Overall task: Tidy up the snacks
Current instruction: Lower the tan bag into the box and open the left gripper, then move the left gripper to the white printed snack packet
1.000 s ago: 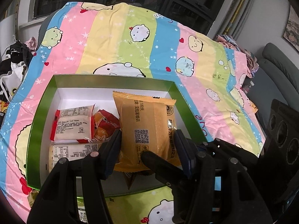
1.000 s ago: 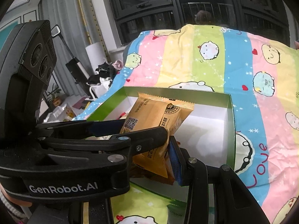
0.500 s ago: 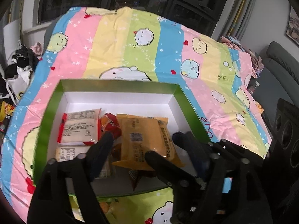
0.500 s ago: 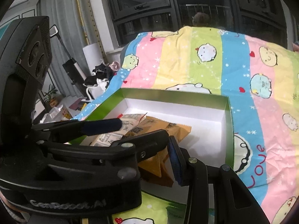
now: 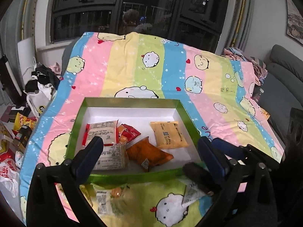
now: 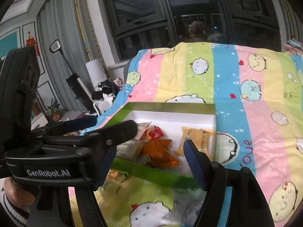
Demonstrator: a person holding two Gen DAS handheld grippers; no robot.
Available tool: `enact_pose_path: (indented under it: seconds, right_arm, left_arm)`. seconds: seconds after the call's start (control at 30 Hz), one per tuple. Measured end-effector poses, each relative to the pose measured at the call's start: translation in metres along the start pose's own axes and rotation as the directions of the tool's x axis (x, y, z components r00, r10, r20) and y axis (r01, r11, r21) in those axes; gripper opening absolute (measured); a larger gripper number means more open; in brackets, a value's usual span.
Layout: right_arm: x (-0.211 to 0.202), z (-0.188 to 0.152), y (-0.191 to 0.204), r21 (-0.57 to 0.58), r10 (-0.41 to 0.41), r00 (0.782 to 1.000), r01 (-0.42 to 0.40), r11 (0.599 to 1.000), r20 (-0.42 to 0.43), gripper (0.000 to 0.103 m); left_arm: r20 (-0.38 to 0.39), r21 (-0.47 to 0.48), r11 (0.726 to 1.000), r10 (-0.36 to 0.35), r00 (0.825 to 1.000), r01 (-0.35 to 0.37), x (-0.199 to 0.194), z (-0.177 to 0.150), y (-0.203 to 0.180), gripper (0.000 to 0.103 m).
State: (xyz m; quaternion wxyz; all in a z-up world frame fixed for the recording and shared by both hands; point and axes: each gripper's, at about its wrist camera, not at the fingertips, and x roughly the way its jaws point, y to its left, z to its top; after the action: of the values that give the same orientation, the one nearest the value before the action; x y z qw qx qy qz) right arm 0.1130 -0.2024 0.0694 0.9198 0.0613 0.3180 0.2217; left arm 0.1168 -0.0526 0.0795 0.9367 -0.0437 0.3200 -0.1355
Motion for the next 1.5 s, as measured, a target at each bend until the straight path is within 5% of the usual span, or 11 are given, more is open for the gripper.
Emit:
enact_pose_path:
  seconds: [0.43,0.67,0.83,1.0,1.2,1.3,1.4,1.5]
  right_arm:
    - [-0.051,-0.018,-0.006,0.056,-0.022,1.000,0.022,0.998,0.000,0.074]
    - [-0.063,-0.040,-0.010,0.065,-0.042,0.998,0.045,0.997,-0.044,0.074]
    - [-0.062,-0.064,-0.022,0.080,-0.065,0.989,0.076,0.994,-0.130,0.074]
    - [-0.059,-0.084,-0.041,0.132,-0.071,0.976,0.099,0.986,-0.204,0.074]
    - [-0.054,-0.096,-0.052,0.165,-0.053,0.972,0.093,0.982,-0.230,0.074]
    - [-0.047,-0.097,-0.054,0.169,-0.049,0.972,0.090,0.982,-0.232,0.074]
    - [-0.041,-0.097,-0.054,0.163,-0.042,0.972,0.081,0.983,-0.230,0.074]
    - [-0.033,-0.094,-0.052,0.143,-0.028,0.973,0.062,0.988,-0.230,0.074]
  left_arm:
    - [-0.002,0.004,1.000,-0.003,1.000,0.003,-0.039,-0.018,-0.014,0.102]
    - [-0.126,-0.074,0.993,-0.105,0.986,0.096,-0.032,-0.041,-0.017,0.102]
    - [-0.241,-0.227,0.954,-0.250,0.938,0.196,-0.016,-0.066,-0.009,0.102]
    - [-0.345,-0.444,0.864,-0.411,0.844,0.239,0.012,-0.094,0.001,0.102]
    - [-0.310,-0.499,0.826,-0.454,0.835,0.264,0.021,-0.099,-0.001,0.102]
    - [-0.338,-0.463,0.831,-0.487,0.806,0.308,0.029,-0.099,-0.009,0.102]
    - [-0.373,-0.407,0.857,-0.471,0.799,0.315,0.042,-0.099,-0.017,0.102]
    - [-0.374,-0.445,0.824,-0.526,0.764,0.350,0.058,-0.099,-0.021,0.102]
